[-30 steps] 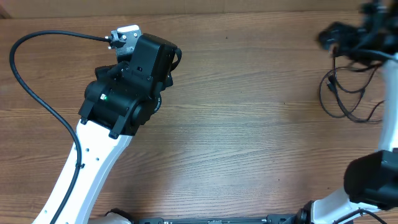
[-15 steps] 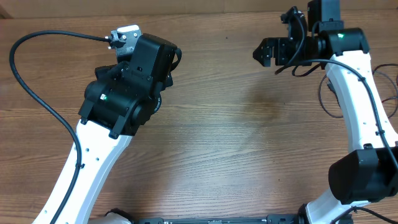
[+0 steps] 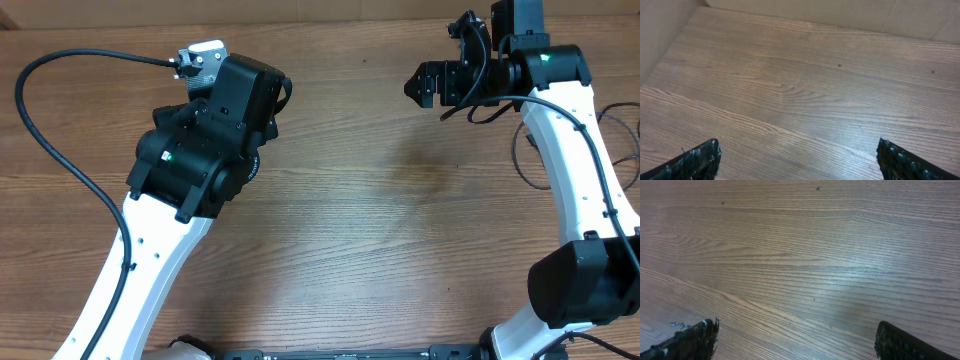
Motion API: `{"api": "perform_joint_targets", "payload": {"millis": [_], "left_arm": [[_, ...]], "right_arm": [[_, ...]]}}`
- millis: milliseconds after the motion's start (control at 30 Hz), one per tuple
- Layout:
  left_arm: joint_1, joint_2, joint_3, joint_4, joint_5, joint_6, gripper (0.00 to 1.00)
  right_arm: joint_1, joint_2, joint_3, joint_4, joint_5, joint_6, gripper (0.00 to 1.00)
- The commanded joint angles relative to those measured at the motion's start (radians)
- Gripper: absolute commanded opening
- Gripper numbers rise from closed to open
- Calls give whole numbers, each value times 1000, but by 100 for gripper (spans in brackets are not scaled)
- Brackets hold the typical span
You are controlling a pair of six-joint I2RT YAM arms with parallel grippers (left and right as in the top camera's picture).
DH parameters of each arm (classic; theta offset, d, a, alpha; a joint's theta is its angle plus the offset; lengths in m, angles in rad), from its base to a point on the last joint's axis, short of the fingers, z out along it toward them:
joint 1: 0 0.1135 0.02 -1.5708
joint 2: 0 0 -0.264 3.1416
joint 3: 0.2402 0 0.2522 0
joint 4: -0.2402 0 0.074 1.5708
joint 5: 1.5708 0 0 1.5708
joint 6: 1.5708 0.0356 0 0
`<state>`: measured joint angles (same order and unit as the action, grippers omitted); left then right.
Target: Untangle cables
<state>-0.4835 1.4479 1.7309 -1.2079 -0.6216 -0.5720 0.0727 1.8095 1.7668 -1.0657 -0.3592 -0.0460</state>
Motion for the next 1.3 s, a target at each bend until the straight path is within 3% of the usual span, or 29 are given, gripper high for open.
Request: {"api": "perform_joint_targets", "payload": {"millis": [0,1000,1267], "left_arm": [[5,3,19,2,-6,11,100],[5,3,19,-8,-4,11,100],[4,3,19,5,55,8,99]], "right_arm": [[-1,-6,1,5,-1,-8,100],[-1,-6,1,5,-2,-8,100],[-1,-6,1,5,-2,-8,100]]}}
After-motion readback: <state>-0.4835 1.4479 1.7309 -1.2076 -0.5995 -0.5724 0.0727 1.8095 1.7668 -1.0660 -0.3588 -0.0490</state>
